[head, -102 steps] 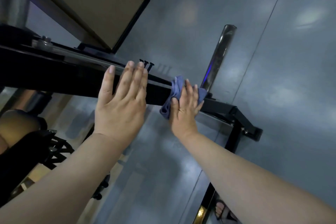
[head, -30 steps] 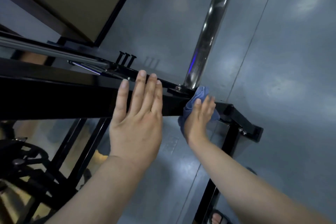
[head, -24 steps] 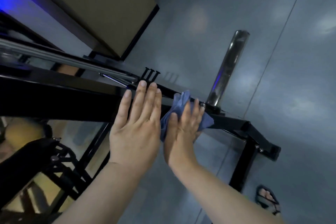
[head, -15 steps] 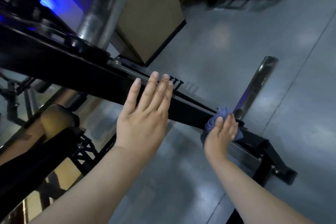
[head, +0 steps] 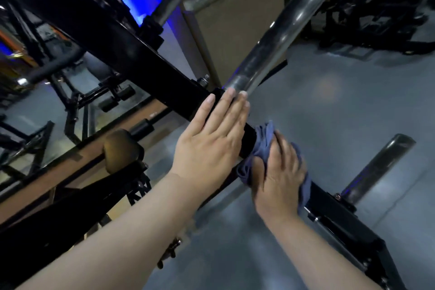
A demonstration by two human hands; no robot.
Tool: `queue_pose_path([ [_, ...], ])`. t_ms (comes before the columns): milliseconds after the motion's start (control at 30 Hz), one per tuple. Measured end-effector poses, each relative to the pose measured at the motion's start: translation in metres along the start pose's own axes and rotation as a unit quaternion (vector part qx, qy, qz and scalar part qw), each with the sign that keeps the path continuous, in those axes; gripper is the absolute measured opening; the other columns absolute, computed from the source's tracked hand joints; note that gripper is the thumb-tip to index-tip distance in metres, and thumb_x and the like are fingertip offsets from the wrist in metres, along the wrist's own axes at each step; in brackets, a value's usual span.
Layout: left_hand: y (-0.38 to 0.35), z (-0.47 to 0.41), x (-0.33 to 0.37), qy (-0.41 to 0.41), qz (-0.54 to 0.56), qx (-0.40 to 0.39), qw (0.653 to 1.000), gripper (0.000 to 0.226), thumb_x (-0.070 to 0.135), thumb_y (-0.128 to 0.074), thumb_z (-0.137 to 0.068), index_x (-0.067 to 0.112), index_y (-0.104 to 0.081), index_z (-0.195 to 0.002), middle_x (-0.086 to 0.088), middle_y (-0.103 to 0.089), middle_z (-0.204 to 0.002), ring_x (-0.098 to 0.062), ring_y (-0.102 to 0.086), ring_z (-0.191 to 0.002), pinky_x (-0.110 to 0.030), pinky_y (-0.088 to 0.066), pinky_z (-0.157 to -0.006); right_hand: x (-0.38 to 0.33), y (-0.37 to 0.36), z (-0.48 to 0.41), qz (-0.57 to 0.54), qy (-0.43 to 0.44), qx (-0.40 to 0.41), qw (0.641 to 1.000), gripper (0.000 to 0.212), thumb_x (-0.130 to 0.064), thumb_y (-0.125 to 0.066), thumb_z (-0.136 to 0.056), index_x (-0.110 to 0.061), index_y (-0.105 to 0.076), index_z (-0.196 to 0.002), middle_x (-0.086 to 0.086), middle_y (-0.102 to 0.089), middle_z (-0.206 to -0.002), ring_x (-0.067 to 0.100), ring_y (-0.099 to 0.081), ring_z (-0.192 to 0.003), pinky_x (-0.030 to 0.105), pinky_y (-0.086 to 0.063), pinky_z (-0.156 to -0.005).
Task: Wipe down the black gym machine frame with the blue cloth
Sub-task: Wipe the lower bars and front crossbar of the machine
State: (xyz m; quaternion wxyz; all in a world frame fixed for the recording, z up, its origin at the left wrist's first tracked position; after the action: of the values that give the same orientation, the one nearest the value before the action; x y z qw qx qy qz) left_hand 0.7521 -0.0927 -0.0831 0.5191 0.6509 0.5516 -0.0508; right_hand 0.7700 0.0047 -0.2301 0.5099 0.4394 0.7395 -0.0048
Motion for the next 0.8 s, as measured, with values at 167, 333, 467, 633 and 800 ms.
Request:
queue_pose_path([
  [167,0.002,0.001,-0.006,-0.010,-0.014,-0.002,1.000,0.055,0.026,-0.036,-0.107,0.009,-0.028,-0.158,-0.006,-0.022,-0.167,-0.023,-0.017,-0.155,-0.041,-0.007,-0.128,0.029,-0.005,0.002,-0.048,-0.102,0.036,0.993,0.052,-0.049,-0.016,-0.108,-0.012,-0.037,-0.137,0.025,-0.053,-0.135,0.043,-0.049,-0.120,0.059,-0.034,-0.103],
  [333,0.007,-0.001,-0.014,-0.005,-0.010,-0.003,1.000,0.056,0.025,-0.039,-0.107,0.008,-0.028,-0.158,-0.005,-0.022,-0.167,-0.022,-0.017,-0.155,-0.042,-0.008,-0.128,-0.042,0.004,-0.017,-0.042,-0.069,0.017,0.997,0.046,-0.044,-0.027,-0.106,-0.016,-0.034,-0.141,0.017,-0.053,-0.137,0.038,-0.046,-0.127,0.063,-0.032,-0.107],
  [467,0.015,-0.005,-0.031,0.012,-0.022,-0.001,1.000,0.058,0.026,-0.041,-0.105,0.010,-0.026,-0.159,-0.003,-0.021,-0.167,-0.021,-0.017,-0.155,-0.043,-0.008,-0.128,-0.053,0.008,-0.025,-0.022,0.043,-0.027,0.998,0.057,-0.051,-0.024,-0.107,-0.013,-0.031,-0.147,0.015,-0.048,-0.147,0.039,-0.045,-0.133,0.061,-0.034,-0.107],
  [633,0.028,0.001,-0.058,0.001,-0.042,-0.005,0.999,0.061,0.027,-0.044,-0.105,0.014,-0.022,-0.161,0.001,-0.018,-0.168,-0.017,-0.016,-0.155,-0.044,-0.010,-0.127,0.011,0.007,-0.001,-0.009,0.018,-0.029,0.999,0.054,-0.043,-0.031,-0.104,-0.009,-0.032,-0.146,0.023,-0.049,-0.145,0.048,-0.049,-0.128,0.067,-0.036,-0.104],
  [800,0.045,-0.002,-0.098,0.012,-0.061,-0.001,0.998,0.061,0.029,-0.045,-0.105,0.015,-0.023,-0.160,0.001,-0.019,-0.168,-0.018,-0.019,-0.154,-0.042,-0.017,-0.126,-0.036,0.005,-0.007,-0.034,0.025,-0.007,0.999,0.059,-0.047,-0.021,-0.108,-0.006,-0.028,-0.150,0.021,-0.039,-0.149,0.041,-0.040,-0.131,0.062,-0.029,-0.104],
])
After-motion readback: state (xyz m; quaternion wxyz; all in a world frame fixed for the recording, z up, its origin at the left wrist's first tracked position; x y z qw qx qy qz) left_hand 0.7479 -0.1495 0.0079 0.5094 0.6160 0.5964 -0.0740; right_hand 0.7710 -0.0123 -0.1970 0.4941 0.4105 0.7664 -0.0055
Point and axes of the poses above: each hand's wrist, its own z-axis away from the middle knuckle, its own y-axis out of the back of the hand, x = y × z, the point moved 4 cm from there along -z, towards the middle knuckle
